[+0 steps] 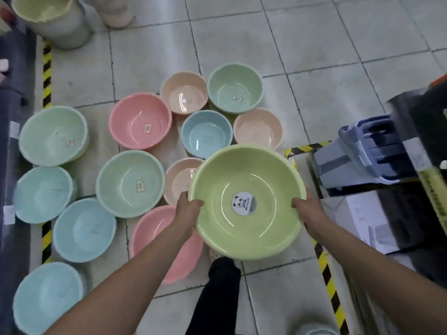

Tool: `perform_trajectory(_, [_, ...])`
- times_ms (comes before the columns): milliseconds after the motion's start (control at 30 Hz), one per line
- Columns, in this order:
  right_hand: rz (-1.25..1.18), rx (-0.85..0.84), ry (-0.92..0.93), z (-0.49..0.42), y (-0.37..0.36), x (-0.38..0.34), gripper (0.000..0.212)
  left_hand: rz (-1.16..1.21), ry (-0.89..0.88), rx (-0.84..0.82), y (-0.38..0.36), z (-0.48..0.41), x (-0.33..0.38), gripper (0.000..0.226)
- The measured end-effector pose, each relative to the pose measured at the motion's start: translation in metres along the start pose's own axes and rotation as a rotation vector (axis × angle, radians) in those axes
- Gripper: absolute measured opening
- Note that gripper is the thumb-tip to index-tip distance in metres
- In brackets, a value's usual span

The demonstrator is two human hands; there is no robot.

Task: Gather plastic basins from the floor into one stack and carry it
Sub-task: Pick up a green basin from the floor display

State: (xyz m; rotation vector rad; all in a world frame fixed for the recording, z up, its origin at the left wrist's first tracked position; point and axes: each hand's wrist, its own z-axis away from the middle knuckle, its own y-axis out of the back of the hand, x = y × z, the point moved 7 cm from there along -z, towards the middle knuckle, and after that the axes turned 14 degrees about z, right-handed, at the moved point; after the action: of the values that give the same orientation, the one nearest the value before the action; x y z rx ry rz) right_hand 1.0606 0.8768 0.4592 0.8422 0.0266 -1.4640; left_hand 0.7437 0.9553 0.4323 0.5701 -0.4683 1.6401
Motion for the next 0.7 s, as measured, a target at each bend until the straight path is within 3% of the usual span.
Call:
perform_trajectory(233, [0.012, 0.024, -0.084, -0.13, 0.014, 0.053, 0.049, -0.225, 0.035, 0.042, -0.085, -0.095, -0.047, 0.035])
perform_trajectory(400, [0.032, 0.002, -0.13, -0.239, 0.004, 0.096, 0.044, -0.355, -0.023, 0.037, -0.138, -0.181, -0.091, 0.035])
perform_trajectory(700, [0.034, 0.007, -0.059, -0.394, -0.046, 0.153, 0.06, -0.454, -0.15, 0.083, -0.19, -0.315, -0.148, 0.035])
